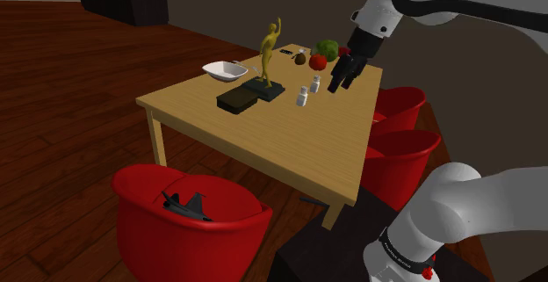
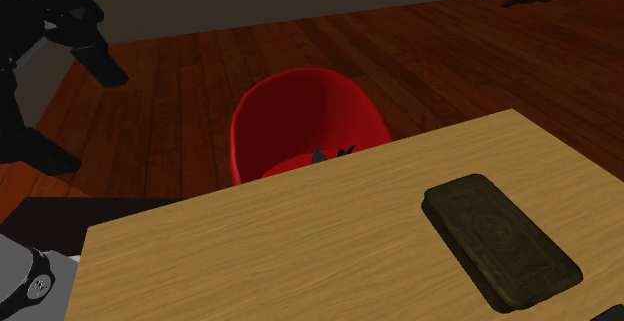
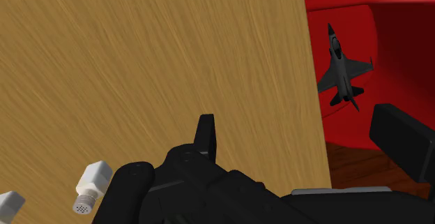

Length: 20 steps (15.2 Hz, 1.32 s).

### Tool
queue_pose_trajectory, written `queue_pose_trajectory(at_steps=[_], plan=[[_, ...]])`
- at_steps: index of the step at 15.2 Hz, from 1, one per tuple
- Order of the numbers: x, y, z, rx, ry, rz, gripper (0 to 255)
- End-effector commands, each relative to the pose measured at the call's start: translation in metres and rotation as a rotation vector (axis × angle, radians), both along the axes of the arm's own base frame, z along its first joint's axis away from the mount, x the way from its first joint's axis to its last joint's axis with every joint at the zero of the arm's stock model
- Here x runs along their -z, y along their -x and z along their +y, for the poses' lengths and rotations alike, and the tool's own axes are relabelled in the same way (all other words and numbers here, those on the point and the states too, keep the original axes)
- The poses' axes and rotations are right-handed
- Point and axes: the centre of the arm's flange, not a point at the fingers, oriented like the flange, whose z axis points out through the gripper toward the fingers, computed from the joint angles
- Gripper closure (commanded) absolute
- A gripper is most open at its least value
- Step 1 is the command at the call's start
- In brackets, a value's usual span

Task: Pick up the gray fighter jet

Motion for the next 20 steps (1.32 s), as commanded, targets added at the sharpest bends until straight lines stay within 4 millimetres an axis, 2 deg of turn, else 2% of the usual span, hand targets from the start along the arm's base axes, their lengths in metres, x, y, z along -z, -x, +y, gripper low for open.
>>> queue_pose_trajectory(at_steps=[1, 20], plan=[[0.0, 0.0, 0.0, 0.0, 0.0, 0.0, 0], [0.188, -0.07, 0.158, -0.092, 0.069, -0.008, 0]])
